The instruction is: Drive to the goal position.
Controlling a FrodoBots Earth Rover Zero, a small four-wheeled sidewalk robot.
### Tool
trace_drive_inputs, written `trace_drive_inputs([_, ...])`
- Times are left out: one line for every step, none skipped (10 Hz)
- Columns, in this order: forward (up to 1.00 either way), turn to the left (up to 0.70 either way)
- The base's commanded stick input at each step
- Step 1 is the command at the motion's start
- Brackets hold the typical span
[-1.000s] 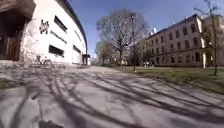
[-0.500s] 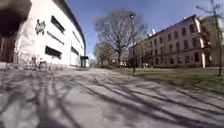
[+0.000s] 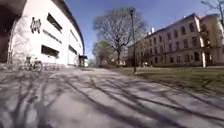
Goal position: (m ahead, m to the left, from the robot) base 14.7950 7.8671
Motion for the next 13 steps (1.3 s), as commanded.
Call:
trace_drive_inputs([1.00, 0.00])
trace_drive_inputs([1.00, 0.00])
trace_drive_inputs([1.00, 0.00])
trace_drive_inputs([1.00, 0.00])
trace_drive_inputs([1.00, 0.00])
trace_drive_inputs([1.00, 0.00])
trace_drive_inputs([1.00, 0.00])
trace_drive_inputs([1.00, 0.00])
trace_drive_inputs([1.00, 0.20])
trace_drive_inputs([1.00, 0.40])
trace_drive_inputs([1.00, 0.40])
trace_drive_inputs([1.00, 0.33])
trace_drive_inputs([1.00, 0.11])
